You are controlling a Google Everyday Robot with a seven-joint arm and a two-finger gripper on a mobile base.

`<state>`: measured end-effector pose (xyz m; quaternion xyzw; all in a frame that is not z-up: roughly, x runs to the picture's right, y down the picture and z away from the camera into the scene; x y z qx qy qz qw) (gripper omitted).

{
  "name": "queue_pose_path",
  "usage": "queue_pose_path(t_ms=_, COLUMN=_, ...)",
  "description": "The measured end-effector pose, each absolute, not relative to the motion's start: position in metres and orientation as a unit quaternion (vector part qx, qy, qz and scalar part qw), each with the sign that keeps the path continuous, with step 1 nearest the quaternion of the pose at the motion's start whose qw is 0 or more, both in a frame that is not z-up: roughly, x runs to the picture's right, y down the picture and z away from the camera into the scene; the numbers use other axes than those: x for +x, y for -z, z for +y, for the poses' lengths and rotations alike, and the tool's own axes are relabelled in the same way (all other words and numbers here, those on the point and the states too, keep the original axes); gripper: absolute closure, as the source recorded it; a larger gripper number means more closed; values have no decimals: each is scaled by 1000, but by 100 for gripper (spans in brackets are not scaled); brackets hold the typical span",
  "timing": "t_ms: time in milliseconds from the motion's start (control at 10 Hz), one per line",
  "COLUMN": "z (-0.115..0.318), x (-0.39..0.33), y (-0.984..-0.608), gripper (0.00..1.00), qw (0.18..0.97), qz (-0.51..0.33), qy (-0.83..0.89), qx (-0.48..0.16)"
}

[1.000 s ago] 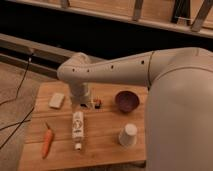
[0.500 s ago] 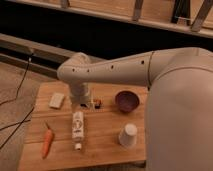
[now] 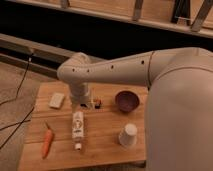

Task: Place the white sponge in the ceramic bowl

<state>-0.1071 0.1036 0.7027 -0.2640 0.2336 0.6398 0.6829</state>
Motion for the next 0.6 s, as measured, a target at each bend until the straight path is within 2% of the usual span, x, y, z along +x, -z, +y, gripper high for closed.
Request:
queue_pose_path(t_ms=400, z=103, x=-108, y=-704, gripper=35, qw=683, qz=233, qy=-639, qx=-265)
queue_pose_path(t_ms=600, z=99, x=-114, y=-719, gripper=35, qw=700, qz=234, qy=-622, qx=-261)
